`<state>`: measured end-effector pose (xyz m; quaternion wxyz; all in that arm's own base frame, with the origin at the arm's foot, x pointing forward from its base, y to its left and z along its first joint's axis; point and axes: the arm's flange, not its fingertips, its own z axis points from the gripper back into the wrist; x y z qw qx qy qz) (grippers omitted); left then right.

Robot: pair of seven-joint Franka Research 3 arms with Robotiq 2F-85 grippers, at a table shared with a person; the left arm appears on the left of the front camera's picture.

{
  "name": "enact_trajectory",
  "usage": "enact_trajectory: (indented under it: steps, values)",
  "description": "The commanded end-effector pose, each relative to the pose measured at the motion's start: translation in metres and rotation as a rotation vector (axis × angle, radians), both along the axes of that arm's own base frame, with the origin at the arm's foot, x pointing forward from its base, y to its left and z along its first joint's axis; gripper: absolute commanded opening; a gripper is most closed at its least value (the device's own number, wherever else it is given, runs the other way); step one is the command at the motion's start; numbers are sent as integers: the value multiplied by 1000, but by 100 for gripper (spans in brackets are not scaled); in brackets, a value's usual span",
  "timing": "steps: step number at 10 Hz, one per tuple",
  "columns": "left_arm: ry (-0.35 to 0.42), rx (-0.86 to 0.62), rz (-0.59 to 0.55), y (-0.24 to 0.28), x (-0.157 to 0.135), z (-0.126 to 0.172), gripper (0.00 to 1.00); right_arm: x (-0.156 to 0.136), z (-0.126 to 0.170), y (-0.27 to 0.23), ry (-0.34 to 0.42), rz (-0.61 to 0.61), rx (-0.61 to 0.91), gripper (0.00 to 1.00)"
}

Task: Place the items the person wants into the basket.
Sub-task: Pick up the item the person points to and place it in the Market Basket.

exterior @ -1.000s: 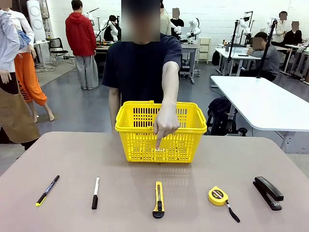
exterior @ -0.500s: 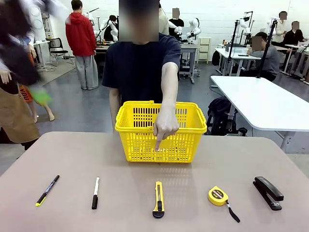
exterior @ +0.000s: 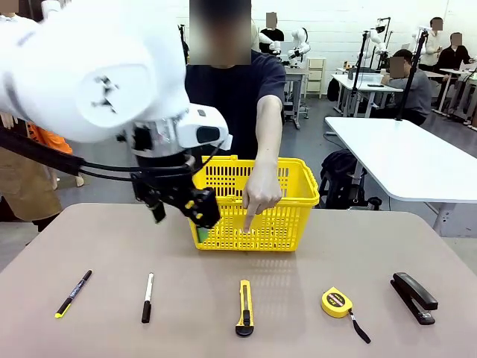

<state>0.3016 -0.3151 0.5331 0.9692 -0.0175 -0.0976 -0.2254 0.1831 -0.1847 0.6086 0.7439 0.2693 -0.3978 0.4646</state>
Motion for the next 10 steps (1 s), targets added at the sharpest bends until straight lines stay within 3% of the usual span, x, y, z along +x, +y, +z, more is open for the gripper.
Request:
enact_trajectory:
  steps: [1, 3, 4, 5, 10]
  values:
    - [2, -60, 94, -14, 5, -18, 100, 1, 4, 0, -19, 17, 29, 100]
    - [45, -56, 53, -28, -2, -34, 100, 1, 4, 0, -19, 17, 29, 100]
    - [55, -83, 15, -19, -1, -27, 100, 1, 4, 0, -19, 17, 29, 100]
    - [45, -53, 66, -26, 5, -32, 100, 1, 4, 0, -19, 17, 29, 100]
    - [58, -64, 59, -23, 7, -31, 100, 1, 4, 0, -19, 17, 29, 100]
